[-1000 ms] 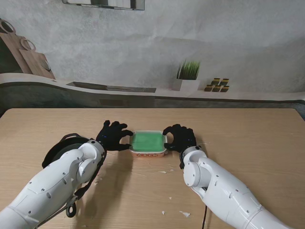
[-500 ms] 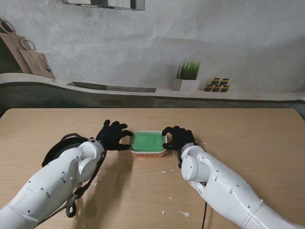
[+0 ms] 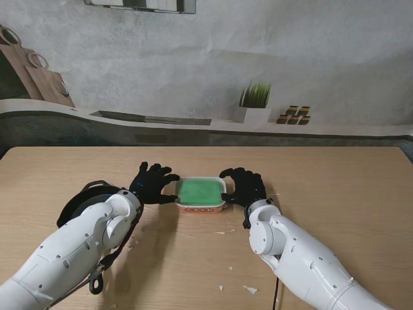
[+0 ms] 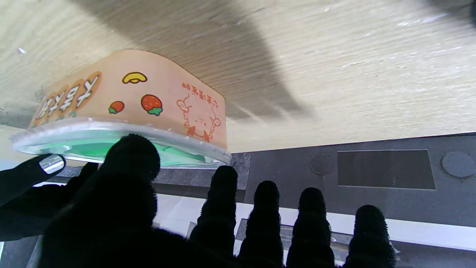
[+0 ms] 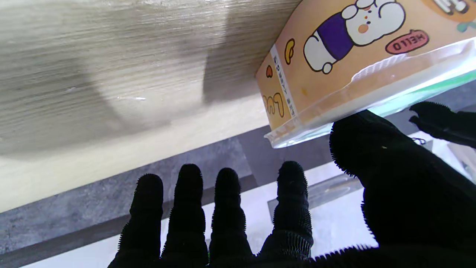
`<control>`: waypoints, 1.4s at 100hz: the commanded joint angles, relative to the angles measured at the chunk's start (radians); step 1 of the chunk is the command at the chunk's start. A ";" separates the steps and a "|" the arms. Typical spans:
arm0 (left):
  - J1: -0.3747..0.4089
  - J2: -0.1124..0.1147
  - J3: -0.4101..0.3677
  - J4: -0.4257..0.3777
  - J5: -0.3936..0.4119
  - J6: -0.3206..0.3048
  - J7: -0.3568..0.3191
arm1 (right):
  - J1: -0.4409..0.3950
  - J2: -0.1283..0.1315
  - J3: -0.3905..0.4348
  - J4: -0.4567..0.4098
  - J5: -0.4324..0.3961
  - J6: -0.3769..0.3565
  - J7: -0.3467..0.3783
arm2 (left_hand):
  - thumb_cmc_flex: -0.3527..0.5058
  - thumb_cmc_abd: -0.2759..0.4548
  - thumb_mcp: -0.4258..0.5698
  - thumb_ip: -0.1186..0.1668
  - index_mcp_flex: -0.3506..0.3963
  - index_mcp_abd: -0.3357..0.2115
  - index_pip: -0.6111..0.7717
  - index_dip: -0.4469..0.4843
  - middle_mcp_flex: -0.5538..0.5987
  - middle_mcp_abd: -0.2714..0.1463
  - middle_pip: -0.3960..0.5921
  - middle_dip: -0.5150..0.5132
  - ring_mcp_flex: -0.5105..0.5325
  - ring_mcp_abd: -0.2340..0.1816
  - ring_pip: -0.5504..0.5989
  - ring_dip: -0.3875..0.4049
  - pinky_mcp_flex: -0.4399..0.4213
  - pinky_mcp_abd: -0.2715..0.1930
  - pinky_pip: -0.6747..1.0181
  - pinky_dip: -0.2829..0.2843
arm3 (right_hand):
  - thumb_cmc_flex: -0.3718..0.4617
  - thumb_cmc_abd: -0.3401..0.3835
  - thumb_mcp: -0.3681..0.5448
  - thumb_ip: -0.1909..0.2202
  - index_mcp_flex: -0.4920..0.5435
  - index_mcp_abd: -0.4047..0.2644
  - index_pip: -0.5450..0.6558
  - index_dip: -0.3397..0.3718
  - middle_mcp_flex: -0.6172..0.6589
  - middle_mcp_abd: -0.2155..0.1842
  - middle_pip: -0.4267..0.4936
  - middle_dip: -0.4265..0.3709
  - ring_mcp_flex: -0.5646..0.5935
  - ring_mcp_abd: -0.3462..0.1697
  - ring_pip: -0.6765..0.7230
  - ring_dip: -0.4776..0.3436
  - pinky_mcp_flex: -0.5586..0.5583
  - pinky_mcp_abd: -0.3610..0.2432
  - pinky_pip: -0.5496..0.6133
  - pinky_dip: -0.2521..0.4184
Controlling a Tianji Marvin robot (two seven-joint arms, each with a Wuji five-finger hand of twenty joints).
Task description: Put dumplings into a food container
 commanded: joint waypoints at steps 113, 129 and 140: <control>-0.015 -0.005 0.044 0.089 0.060 -0.053 0.131 | -0.017 0.019 -0.027 -0.010 -0.026 0.081 0.124 | -0.058 -0.184 0.142 0.022 -0.197 -0.109 0.206 0.170 -0.058 -0.024 -0.092 0.071 -0.042 -0.016 -0.008 0.026 0.019 -0.005 -0.041 0.078 | 0.041 -0.050 0.018 0.011 0.021 0.087 0.042 -0.001 -0.024 -0.004 0.051 0.015 0.003 0.008 0.010 0.008 -0.003 0.000 -0.014 0.011; -0.018 -0.004 0.046 0.083 0.045 -0.059 0.097 | -0.018 0.018 -0.026 -0.009 -0.023 0.080 0.122 | -0.065 -0.172 0.143 0.017 -0.039 -0.011 0.174 0.149 -0.050 -0.021 -0.083 0.052 -0.040 -0.015 -0.010 0.011 0.013 -0.002 -0.049 0.076 | 0.039 -0.046 0.017 0.011 0.021 0.084 0.044 -0.001 -0.024 -0.004 0.053 0.016 0.002 0.008 0.010 0.008 -0.004 -0.001 -0.013 0.013; -0.017 -0.003 0.043 0.071 0.023 -0.049 0.045 | -0.019 0.019 -0.025 -0.011 -0.023 0.081 0.123 | -0.059 -0.125 0.106 0.019 0.011 0.031 0.112 0.071 -0.048 -0.034 -0.081 0.037 -0.047 -0.020 -0.029 -0.001 -0.001 -0.006 -0.058 0.066 | 0.037 -0.044 0.016 0.011 0.024 0.084 0.045 -0.002 -0.024 -0.005 0.053 0.016 0.002 0.008 0.010 0.008 -0.005 -0.001 -0.013 0.013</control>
